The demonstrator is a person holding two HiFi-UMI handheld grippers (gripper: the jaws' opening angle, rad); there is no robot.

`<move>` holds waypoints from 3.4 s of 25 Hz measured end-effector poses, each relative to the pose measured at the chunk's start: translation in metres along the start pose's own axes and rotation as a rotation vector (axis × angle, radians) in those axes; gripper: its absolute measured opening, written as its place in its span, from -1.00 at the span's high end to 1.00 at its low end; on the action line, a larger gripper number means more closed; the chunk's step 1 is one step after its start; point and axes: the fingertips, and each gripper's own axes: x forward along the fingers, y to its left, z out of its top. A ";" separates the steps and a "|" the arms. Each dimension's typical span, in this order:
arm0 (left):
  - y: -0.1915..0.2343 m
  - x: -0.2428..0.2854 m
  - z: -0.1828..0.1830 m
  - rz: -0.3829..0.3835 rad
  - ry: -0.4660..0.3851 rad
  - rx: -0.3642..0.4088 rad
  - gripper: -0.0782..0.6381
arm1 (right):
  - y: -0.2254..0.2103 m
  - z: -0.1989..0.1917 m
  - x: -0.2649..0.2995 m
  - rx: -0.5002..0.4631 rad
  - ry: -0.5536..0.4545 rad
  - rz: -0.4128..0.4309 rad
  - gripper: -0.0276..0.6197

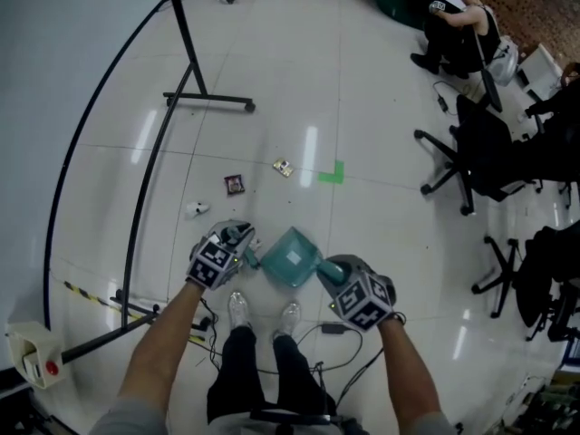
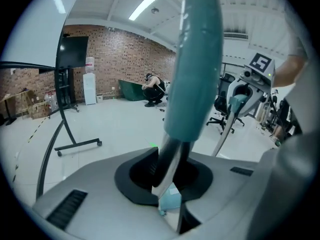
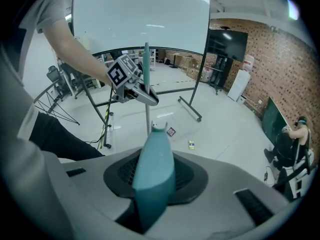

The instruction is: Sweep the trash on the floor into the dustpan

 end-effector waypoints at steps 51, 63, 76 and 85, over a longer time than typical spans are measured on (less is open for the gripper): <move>-0.066 0.002 0.051 -0.190 -0.119 -0.154 0.66 | -0.007 -0.013 -0.004 -0.009 -0.032 0.011 0.59; 0.037 -0.086 0.039 0.051 -0.077 -0.177 0.68 | -0.017 0.059 0.009 -0.068 -0.113 0.045 0.59; 0.199 -0.151 0.002 0.236 -0.027 -0.184 0.68 | -0.009 0.190 0.093 -0.170 -0.083 0.105 0.59; 0.256 -0.138 -0.012 0.301 0.006 -0.159 0.69 | -0.002 0.227 0.144 -0.241 -0.081 0.166 0.59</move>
